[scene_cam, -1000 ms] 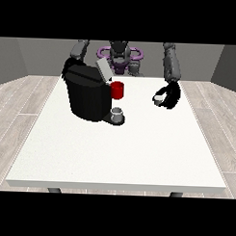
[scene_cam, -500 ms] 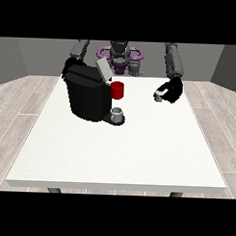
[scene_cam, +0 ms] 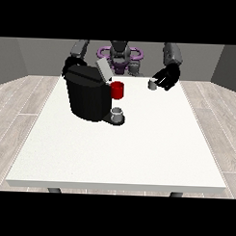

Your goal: Insert the coffee pod into the coffee machine and close the lid

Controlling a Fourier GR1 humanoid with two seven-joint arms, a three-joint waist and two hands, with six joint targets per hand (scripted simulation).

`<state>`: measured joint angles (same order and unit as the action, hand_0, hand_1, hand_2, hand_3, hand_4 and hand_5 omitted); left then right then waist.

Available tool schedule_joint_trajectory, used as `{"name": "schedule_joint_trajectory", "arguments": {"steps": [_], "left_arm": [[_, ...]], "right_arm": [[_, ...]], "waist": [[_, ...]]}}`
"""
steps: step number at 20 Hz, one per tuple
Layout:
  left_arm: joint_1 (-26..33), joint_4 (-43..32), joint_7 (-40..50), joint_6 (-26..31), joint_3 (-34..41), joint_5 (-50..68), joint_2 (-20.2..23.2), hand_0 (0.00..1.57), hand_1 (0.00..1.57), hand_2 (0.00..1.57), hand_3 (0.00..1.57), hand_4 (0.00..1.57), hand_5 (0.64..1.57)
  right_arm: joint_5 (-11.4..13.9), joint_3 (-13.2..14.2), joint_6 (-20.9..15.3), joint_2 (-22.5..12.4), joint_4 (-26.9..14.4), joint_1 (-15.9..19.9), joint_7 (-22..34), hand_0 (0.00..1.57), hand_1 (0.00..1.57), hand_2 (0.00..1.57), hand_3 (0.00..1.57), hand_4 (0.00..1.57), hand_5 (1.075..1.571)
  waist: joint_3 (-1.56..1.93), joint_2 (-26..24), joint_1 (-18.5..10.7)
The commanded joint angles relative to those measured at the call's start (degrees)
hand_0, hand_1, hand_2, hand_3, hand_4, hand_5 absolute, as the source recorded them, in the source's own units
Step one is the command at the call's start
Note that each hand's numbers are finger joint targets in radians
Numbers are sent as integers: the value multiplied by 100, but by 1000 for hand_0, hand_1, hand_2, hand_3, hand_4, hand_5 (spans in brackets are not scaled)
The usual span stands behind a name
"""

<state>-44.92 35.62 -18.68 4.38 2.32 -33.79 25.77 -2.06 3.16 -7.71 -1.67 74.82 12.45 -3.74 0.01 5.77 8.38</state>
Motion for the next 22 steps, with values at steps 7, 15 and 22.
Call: {"name": "schedule_joint_trajectory", "arguments": {"steps": [7,15,22], "left_arm": [[-610,259,466,198,97,-56,-157,1272,1272,1342,1293,548,1571],[-1253,115,908,110,391,-20,-89,1272,1272,1307,1244,512,1571],[-2019,90,1198,321,556,9,153,1264,1264,1319,1251,516,1571]], "right_arm": [[-154,120,224,-139,-68,171,-254,0,0,0,0,504,1571],[216,-405,-168,158,346,221,66,0,0,0,0,511,1571],[195,-216,-48,-115,419,597,208,0,0,0,0,520,1571]], "waist": [[-1,107,247],[-2,268,641],[-1,599,963]]}}
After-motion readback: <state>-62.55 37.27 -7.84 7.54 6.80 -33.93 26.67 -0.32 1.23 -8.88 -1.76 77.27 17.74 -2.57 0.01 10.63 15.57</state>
